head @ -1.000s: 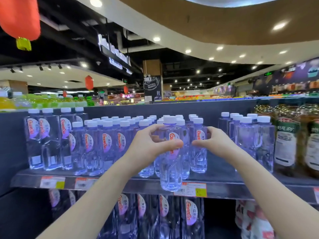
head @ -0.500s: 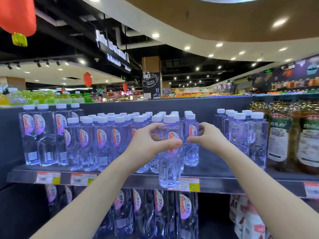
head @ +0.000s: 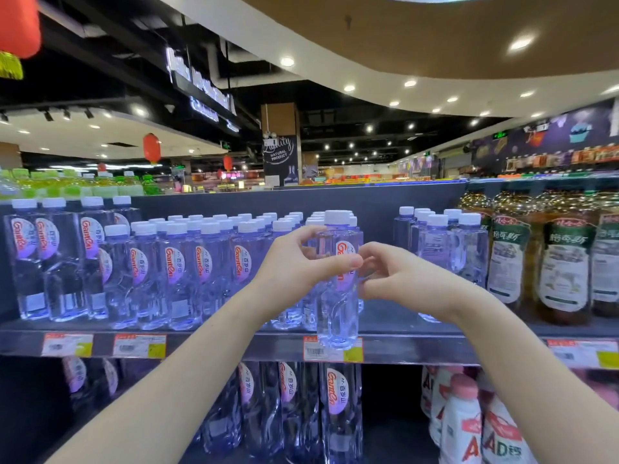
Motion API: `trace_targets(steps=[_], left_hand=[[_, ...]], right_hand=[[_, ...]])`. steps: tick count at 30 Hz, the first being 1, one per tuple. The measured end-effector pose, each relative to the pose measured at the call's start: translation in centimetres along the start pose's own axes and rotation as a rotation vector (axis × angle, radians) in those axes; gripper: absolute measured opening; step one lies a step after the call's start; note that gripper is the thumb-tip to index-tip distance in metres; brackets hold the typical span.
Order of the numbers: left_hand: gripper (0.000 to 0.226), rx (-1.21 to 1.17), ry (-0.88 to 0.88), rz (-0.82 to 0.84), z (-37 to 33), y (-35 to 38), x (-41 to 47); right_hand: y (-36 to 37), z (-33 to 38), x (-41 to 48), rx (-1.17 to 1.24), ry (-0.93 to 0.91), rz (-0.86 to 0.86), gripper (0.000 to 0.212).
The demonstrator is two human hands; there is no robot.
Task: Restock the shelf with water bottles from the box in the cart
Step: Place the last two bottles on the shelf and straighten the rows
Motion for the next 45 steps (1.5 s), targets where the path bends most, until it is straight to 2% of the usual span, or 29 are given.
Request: trace_targets(steps=[2,4,7,9,13,16,20,26,31,34,38,45], left_hand=[[0.051,-0.008,-0.005,-0.007,0.0,0.7,0.3],[0.061,-0.019,-0.003,-0.010,-0.2,1.3,0.4],[0.042,0.011,-0.002,-0.012,-0.6,2.0,0.2],[0.034,0.178,0.044,-0.047,-1.3,1.9,-0.2],[0.068,0.719,0.158,-0.189,-2.7,0.8,-1.5],[0.065,0.902,0.258,-0.268,-3.3,0.3,-2.4],[0.072,1.102,0.328,-0.300,-2.5,0.2,-3.0],[0.071,1.102,0.255,-0.317,-0.4,-0.9,-2.6],[0.063,1.165,0.292,-0.351,0.0,-2.3,-1.4],[0.076,1.275,0.277,-0.272,0.1,-2.5,0.2],[0.085,1.279,0.229,-0.161,0.2,-2.7,2.3],[0.072,1.296,0.252,-0.129,0.6,-2.9,3.6]], right_hand=[[0.7,0.5,-0.9,0.049,-0.016,0.034,0.037],[0.5,0.5,-0.9,0.076,-0.031,-0.089,0.040],[0.4,-0.1,-0.8,0.138,-0.041,-0.236,0.046],[0.5,-0.6,-0.8,0.188,-0.063,-0.241,0.046],[-0.5,-0.8,-1.0,0.211,-0.106,-0.265,0.035],[-1.4,-1.5,-0.1,0.209,-0.077,-0.292,0.031],[-1.3,-3.2,1.2,0.194,-0.020,-0.321,0.033],[-0.7,-4.4,3.2,0.216,0.012,-0.354,0.032],[0.3,-5.6,4.0,0.167,0.062,-0.344,0.049],[0.3,-6.0,4.1,0.149,0.074,-0.350,0.064],[0.3,-6.0,4.0,0.123,0.082,-0.355,0.072],[0.2,-5.5,3.5,0.095,0.076,-0.372,0.048]])
Point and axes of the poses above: each hand's wrist, its own x-axis towards the middle knuckle, its own y-axis out of the palm, z = x × y, the point moved 8 cm from there along x, towards the middle knuckle, and after that the axes turned 3 degrees about -x, right-handed, at the moved point
